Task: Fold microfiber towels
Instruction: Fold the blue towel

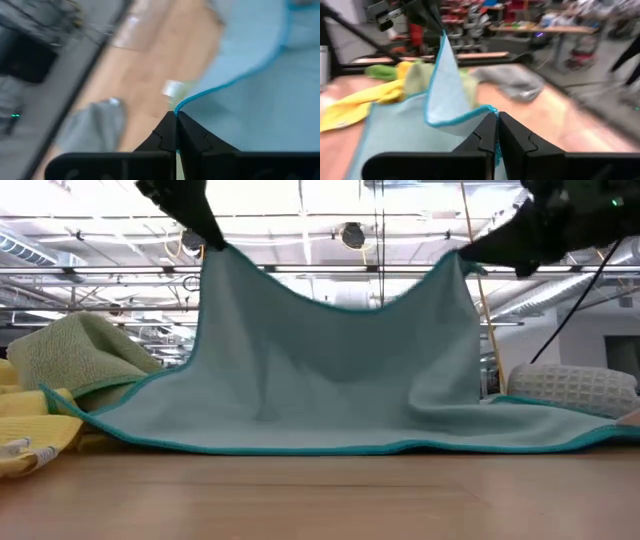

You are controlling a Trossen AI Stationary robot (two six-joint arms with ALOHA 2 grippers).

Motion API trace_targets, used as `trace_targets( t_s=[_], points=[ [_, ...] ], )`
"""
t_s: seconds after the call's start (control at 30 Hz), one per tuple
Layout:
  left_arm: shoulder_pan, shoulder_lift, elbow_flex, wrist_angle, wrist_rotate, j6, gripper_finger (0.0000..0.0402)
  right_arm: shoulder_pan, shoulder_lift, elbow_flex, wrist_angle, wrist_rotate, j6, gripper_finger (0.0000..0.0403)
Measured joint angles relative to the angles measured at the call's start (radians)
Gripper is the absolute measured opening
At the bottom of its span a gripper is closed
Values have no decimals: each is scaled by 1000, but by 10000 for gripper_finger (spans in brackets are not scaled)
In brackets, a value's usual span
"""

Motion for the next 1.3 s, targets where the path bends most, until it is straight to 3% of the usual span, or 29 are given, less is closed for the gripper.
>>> trace_targets(
  t_s=[0.13,0.3,0.6,0.73,0.9,1.17,1.3],
  points=[
    [-59,0,0,6,83,-22,8,0,7,-72,73,-108,105,11],
    [-132,0,0,6,90,-76,6,0,41,-137,206,-257,225,11],
    [-226,-11,0,11,14,-88,7,30,119,-55,414,-371,166,11],
    [-247,-53,0,13,-43,-69,4,81,121,90,220,-298,91,5],
    [-265,-142,0,42,-125,-9,5,153,121,333,-173,-165,73,3],
    [-307,-275,0,354,-100,359,3,313,121,646,-556,78,49,1],
    [-306,-320,0,490,-63,461,4,365,133,794,-700,151,50,1]
  ],
)
